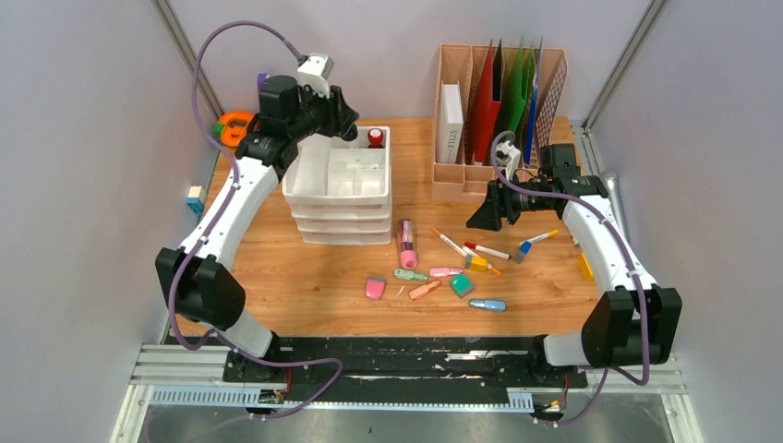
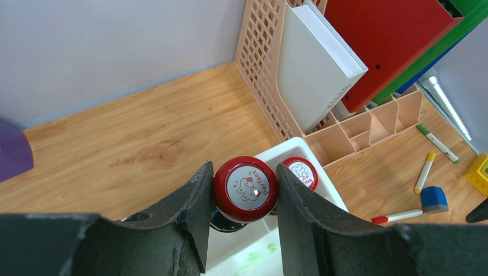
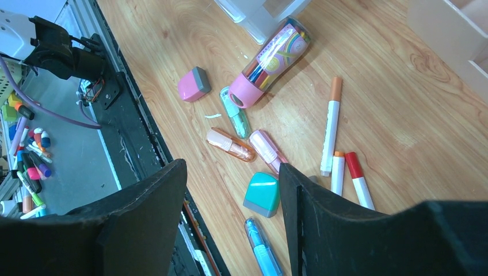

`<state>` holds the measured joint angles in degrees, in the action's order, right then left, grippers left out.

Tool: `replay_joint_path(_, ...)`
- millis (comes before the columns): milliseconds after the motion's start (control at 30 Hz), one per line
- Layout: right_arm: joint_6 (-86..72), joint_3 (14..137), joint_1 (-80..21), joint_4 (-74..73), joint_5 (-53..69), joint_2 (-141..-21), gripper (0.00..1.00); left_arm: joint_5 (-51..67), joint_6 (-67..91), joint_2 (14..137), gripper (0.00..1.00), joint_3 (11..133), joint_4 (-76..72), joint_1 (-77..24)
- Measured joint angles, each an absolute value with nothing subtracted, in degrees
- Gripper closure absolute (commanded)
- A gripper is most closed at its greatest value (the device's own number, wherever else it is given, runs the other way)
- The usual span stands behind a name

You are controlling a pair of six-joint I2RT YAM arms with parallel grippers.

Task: Organize the desk
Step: Place the stationery in the storage box.

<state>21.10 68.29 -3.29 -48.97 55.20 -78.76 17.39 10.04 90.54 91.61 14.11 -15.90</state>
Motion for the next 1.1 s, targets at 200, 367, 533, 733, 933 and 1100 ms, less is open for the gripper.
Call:
replay_joint_path(200,21.1,68.25,-3.29,-48.97,55.2,-78.76,0.4,17.39,10.41,90.48,0.9,90.19,11.99,-15.7)
replay_joint_path(367,21.12,68.12,-3.22,-48.97,55.2,-78.76,0.4,16.97,10.39,90.11,0.9,88.9,10.24,-15.7)
replay_joint_path(533,21.12,67.75,-3.18,-48.97,55.18,-78.76,0.4,16.78,10.52,89.27,0.9,87.55,9.15,-15.51)
replay_joint_path(733,21.1,67.64,-3.18,-48.95,55.2,-78.76,0.4,16.78,11.6,87.81,0.91,85.89,8.64,-14.96)
replay_joint_path(933,21.1,67.51,-3.18,-48.95,55.2,-78.76,0.39,16.8,12.29,86.65,0.91,85.41,8.67,-14.44)
replay_joint_path(1100,21.12,67.51,-3.18,-48.95,55.18,-78.76,0.39,17.02,12.34,86.54,0.9,85.06,8.67,-14.41)
